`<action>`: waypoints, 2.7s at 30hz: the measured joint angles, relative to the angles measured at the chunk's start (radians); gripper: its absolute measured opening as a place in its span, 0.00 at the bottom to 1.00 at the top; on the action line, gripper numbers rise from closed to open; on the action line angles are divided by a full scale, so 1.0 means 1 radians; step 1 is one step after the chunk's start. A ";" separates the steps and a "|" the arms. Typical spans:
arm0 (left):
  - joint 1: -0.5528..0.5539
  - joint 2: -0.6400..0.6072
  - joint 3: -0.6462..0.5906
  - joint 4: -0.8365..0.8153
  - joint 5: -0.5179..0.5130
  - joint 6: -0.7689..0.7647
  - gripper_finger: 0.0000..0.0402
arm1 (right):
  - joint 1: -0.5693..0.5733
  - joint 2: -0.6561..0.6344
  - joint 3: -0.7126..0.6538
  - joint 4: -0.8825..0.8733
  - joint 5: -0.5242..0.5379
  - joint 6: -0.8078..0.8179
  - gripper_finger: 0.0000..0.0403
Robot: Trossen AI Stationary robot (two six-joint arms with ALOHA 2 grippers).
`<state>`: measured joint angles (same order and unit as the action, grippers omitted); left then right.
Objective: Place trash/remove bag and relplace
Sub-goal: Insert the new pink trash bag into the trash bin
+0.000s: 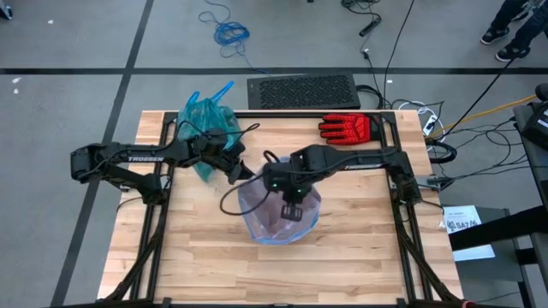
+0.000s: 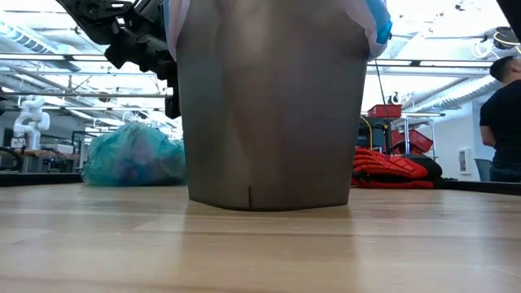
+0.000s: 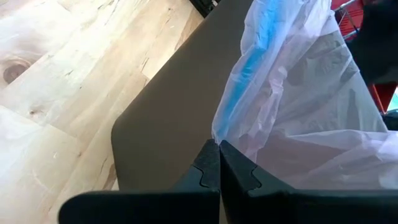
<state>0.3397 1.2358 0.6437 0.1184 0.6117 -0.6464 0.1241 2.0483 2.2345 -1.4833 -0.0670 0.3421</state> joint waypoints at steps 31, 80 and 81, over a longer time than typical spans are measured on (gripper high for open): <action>0.000 -0.001 0.000 -0.004 -0.010 0.000 0.00 | -0.009 0.123 -0.007 0.120 -0.075 0.268 0.00; 0.000 0.000 0.000 -0.009 -0.005 0.000 0.00 | -0.006 0.169 -0.030 0.171 0.112 -0.192 0.00; 0.000 0.000 0.000 -0.009 -0.005 0.000 0.00 | -0.006 0.169 -0.015 0.169 0.112 -0.187 0.00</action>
<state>0.3397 1.2356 0.6441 0.1095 0.6067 -0.6464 0.1181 2.2177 2.2195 -1.3141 0.0452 0.1556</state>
